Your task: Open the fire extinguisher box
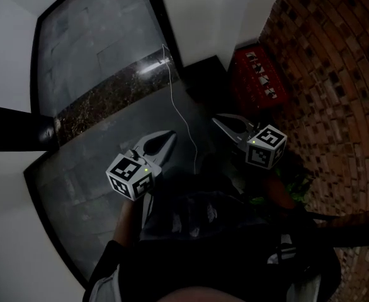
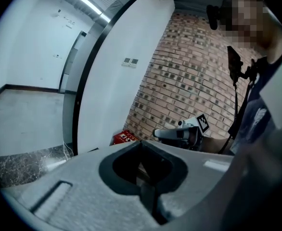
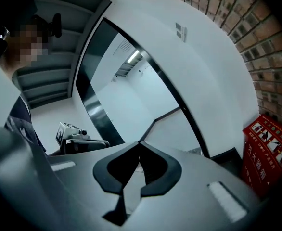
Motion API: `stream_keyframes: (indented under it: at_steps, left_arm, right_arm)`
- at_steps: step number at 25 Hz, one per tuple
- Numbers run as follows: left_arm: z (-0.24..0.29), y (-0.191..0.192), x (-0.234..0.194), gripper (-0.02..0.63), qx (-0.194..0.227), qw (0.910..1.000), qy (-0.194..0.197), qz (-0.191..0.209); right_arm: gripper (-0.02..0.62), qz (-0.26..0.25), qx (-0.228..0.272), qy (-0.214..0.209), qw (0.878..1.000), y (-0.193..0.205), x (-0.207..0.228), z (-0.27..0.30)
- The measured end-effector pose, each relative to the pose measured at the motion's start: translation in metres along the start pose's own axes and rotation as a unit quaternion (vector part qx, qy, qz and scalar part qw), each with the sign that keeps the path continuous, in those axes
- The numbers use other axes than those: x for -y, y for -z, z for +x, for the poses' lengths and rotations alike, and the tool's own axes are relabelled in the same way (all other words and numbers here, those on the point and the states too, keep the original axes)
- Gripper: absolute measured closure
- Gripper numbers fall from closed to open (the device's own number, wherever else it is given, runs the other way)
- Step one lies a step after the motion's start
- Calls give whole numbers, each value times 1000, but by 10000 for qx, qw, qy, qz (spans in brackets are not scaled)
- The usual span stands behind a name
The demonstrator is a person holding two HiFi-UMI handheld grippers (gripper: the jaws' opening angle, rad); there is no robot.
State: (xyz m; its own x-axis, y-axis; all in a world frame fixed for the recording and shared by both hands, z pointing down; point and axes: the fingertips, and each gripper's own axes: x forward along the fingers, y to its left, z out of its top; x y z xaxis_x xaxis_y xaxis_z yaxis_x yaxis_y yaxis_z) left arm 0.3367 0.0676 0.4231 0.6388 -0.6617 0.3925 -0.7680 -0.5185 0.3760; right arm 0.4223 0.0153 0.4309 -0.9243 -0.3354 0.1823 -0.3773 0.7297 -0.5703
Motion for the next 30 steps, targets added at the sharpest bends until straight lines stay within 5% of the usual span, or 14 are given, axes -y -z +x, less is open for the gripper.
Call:
stream_keyframes:
  at_steps: [5,14,19,25,30]
  left_arm:
    - [24,-5,-6,604,-198,9997,174,-7]
    - [75,-37,-30,604,-320,9928,1135,185]
    - [91,-70,-64,604,-309,9858,1604,380]
    - [99,-81,-111,604,-507,9778,2015,285]
    - [113,-82,-131,604,-901,9696,2218,517]
  right_arm:
    - [595,23,145,322,9994,-7,25,-14]
    - [588,85,-70,701,9975,-4,43,1]
    - [559,44,-200,1382,9902,-16,73,24]
    - [504,-105,-223,2165,9760,-32,97,40]
    - [414,-559,-579,3303,9404,-27,139,23]
